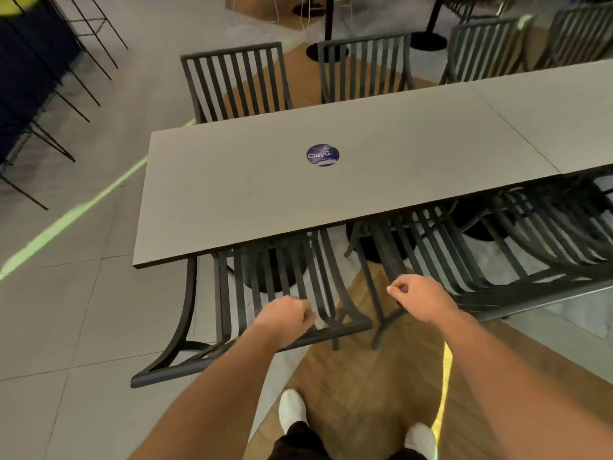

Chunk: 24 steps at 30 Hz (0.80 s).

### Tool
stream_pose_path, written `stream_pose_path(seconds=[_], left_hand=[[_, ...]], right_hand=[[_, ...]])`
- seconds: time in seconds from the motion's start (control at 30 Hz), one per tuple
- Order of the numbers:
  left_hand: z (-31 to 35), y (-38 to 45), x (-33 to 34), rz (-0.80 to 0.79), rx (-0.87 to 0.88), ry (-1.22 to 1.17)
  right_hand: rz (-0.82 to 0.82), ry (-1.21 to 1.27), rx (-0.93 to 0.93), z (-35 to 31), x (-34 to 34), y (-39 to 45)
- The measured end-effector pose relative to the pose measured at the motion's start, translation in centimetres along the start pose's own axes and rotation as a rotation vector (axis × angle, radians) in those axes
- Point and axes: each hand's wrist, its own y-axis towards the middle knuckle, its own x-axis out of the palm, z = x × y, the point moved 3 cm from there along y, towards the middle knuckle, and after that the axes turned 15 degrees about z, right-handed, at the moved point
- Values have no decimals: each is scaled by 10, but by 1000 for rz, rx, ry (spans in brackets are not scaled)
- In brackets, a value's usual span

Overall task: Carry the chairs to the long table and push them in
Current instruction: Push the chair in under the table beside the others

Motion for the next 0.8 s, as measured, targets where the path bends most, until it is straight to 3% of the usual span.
stream_pose_path(seconds=[0.17, 0.57, 0.8], left_hand=[[80, 33, 20, 20, 37, -20], [280, 65, 81, 69, -122, -165], [336, 99, 97, -6, -153, -93]], right_hand=[[37, -107, -17, 83, -40, 4], [69, -170, -158, 269, -112, 32], [19, -219, -144, 340, -124, 63]])
